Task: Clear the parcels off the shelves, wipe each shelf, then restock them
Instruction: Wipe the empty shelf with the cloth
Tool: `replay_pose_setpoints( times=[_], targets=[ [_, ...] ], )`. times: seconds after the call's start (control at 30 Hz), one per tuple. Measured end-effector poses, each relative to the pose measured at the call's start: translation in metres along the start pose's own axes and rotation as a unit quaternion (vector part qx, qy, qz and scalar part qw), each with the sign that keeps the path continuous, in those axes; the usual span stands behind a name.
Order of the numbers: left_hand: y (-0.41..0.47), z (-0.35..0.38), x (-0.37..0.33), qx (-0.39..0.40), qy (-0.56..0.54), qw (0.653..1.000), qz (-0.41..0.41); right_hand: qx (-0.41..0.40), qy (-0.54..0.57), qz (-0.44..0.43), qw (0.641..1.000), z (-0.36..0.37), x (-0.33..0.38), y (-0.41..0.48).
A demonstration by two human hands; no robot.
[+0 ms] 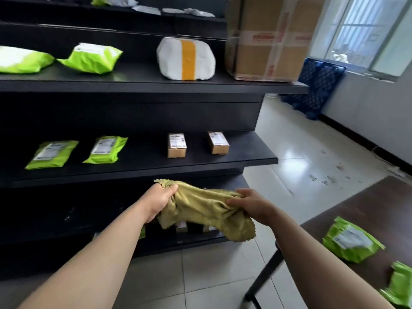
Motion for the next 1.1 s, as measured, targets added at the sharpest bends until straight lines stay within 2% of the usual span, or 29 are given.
replay_pose_setpoints(
  times=[0.1,0.17,0.23,0.3,0.37,0.43,0.5,0.57,0.63,0.7,0.77,0.9,0.97,1.1],
  targets=[
    [-0.005,-0.033,0.008,-0.022,-0.02,1.0,-0.012,0.016,0.002,0.011,1.0,0.025,0.01,0.02],
    [-0.011,-0.05,0.013,-0.008,-0.061,0.997,-0.041,0.016,0.008,0.013,1.0,0.038,0.018,0.032],
    [-0.014,-0.065,0.02,-0.018,-0.081,0.994,-0.067,0.003,-0.023,0.018,1.0,0.047,0.025,0.047],
    [-0.014,-0.086,0.027,-0.074,-0.083,0.991,-0.078,-0.013,-0.071,0.025,0.997,0.054,0.03,0.063],
    [-0.013,-0.098,0.029,-0.058,-0.066,0.994,-0.07,-0.004,-0.076,0.03,0.997,0.064,0.037,0.076],
    [-0.013,-0.104,0.032,-0.023,-0.003,0.997,-0.072,0.058,-0.024,0.032,0.998,0.076,0.042,0.09],
    [-0.013,-0.117,0.036,-0.043,0.119,0.989,-0.078,0.155,-0.011,0.015,0.988,0.091,0.053,0.104],
    [-0.011,-0.132,0.036,-0.091,0.231,0.966,-0.073,0.228,-0.087,-0.031,0.969,0.105,0.068,0.116],
    [-0.008,-0.148,0.037,-0.143,0.279,0.947,-0.062,0.249,-0.21,-0.084,0.942,0.121,0.081,0.128],
    [-0.006,-0.16,0.045,-0.183,0.289,0.937,-0.074,0.23,-0.31,-0.12,0.914,0.138,0.091,0.144],
    [-0.007,-0.175,0.059,-0.219,0.282,0.927,-0.113,0.221,-0.348,-0.142,0.9,0.16,0.098,0.158],
    [-0.015,-0.194,0.081,-0.223,0.338,0.902,-0.148,0.206,-0.429,-0.18,0.861,0.198,0.112,0.168],
    [-0.021,-0.204,0.09,-0.234,0.3,0.913,-0.151,0.189,-0.432,-0.194,0.86,0.218,0.117,0.173],
    [-0.03,-0.234,0.11,-0.285,0.108,0.943,-0.136,0.199,-0.352,-0.195,0.893,0.265,0.129,0.179]
  ],
)
Point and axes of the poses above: each hand's wrist, its own y-axis towards the middle knuckle, its own z-axis out of the palm, x = y × z, the point moved 6 cm from there along y, towards the middle knuckle, and after that the axes turned 12 degrees about -y, right-handed, at the moved point
